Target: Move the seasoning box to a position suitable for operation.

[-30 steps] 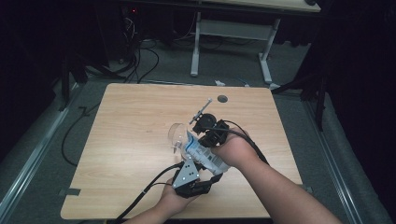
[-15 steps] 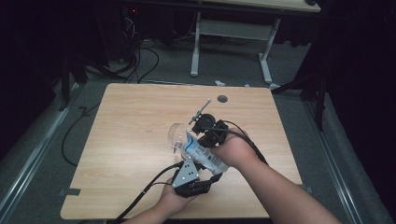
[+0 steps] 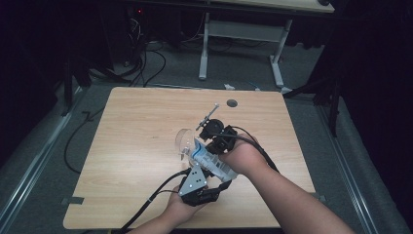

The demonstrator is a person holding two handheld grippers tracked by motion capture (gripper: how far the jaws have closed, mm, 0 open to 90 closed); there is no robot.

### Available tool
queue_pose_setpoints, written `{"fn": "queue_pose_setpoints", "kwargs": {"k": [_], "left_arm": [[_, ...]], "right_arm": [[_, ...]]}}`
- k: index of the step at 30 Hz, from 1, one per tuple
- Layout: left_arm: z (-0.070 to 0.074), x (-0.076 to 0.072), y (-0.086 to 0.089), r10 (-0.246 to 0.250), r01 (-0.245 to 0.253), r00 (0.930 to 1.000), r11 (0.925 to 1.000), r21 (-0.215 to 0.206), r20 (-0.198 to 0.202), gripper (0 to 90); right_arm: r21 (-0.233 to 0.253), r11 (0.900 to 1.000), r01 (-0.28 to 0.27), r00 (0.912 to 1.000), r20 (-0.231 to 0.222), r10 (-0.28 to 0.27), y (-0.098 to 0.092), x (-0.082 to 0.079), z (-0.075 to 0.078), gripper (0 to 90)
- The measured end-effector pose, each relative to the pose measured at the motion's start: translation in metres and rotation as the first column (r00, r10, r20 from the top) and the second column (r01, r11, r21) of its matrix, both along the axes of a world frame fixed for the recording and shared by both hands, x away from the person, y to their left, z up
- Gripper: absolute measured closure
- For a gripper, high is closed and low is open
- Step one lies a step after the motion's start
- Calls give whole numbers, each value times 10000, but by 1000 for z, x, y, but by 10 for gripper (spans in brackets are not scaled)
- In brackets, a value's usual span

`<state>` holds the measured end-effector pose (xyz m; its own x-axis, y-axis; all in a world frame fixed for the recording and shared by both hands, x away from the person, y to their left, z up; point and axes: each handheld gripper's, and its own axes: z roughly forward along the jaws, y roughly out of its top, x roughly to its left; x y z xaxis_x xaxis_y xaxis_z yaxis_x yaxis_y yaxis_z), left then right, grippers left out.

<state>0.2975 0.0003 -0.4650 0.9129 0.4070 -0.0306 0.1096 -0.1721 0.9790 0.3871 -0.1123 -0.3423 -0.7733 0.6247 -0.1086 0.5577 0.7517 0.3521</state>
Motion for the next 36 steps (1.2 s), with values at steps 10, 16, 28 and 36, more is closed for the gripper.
{"fn": "queue_pose_setpoints", "kwargs": {"k": [10, 16, 28, 36], "left_arm": [[-1, 0, -1, -12, 12, 10000, 10000, 42, -2, 540], [-3, -2, -1, -46, 46, 10000, 9999, 106, -4, 538], [-11, -6, -3, -104, 102, 9999, 9992, 385, 67, 535], [-15, -6, -1, -118, 120, 9999, 9986, 513, -42, 535]], "right_arm": [[21, 10000, 31, 10000, 28, -32, -2, 0, 1, 899], [29, 9999, 113, 9999, 44, -113, -3, -2, 1, 899], [113, 9998, 174, 9998, -10, -174, -9, -7, 0, 899], [177, 9996, 217, 9997, -89, -215, -12, -9, 1, 899]]}}
